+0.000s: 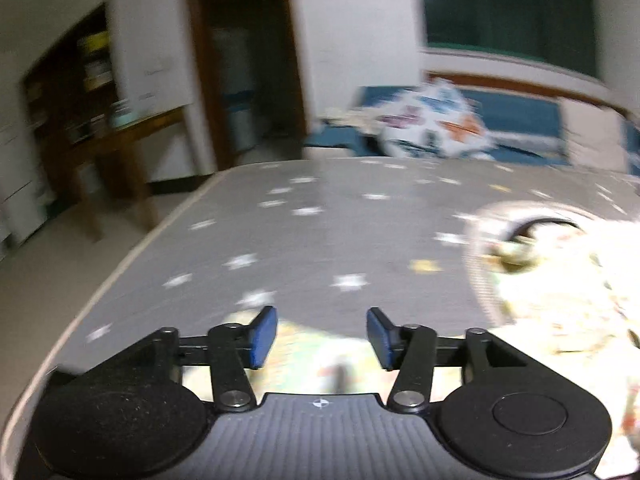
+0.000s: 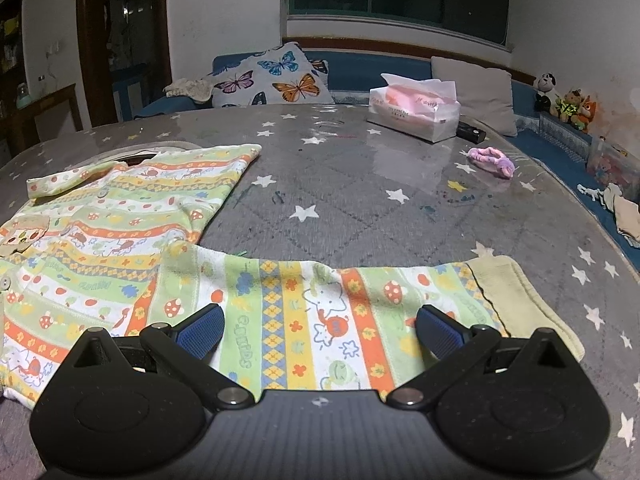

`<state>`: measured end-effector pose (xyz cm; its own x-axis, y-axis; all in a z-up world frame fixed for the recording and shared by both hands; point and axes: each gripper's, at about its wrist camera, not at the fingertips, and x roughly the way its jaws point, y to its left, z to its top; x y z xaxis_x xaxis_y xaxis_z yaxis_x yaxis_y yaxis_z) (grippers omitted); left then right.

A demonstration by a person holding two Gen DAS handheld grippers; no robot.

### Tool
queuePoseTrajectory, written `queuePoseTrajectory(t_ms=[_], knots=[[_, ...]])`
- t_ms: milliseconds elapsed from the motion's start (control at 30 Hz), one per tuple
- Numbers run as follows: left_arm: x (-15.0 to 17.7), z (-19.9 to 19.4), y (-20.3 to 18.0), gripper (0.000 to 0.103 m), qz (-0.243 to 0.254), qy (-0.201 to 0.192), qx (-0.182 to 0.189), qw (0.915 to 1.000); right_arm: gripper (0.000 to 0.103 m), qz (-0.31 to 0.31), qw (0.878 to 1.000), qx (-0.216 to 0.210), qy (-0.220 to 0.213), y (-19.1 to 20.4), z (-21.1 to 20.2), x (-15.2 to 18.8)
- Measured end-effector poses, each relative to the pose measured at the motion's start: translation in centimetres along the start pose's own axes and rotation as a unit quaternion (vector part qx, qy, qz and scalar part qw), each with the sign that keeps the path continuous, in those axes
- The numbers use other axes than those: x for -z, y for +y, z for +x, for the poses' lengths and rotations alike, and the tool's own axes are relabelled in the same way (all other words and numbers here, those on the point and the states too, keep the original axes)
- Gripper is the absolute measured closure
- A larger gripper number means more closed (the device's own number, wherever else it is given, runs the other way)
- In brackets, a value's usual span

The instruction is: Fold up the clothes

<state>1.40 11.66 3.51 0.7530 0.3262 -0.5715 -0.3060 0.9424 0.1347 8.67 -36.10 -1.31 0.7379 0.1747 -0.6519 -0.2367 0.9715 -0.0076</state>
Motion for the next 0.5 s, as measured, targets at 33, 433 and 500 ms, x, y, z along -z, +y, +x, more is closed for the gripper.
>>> queuePoseTrajectory(t_ms=[33, 433, 500], knots=[[-0.4, 0.5, -1.5, 0.043, 0.020, 0.003, 0.019, 0.9996, 0.000, 0.000, 1.000, 0.000, -0.001, 0.0, 0.0, 0.0], [-4.8, 8.8, -11.4, 0.023, 0.175, 0.045, 0.061, 0.9817, 0.000, 0.004, 1.000, -0.003, -0.007, -0.1, 0.0, 0.2], [-5.6, 10.2, -11.9, 0.022, 0.182, 0.038, 0.047, 0.9814, 0.000, 0.004, 1.000, -0.003, -0.007, -0.1, 0.0, 0.2]])
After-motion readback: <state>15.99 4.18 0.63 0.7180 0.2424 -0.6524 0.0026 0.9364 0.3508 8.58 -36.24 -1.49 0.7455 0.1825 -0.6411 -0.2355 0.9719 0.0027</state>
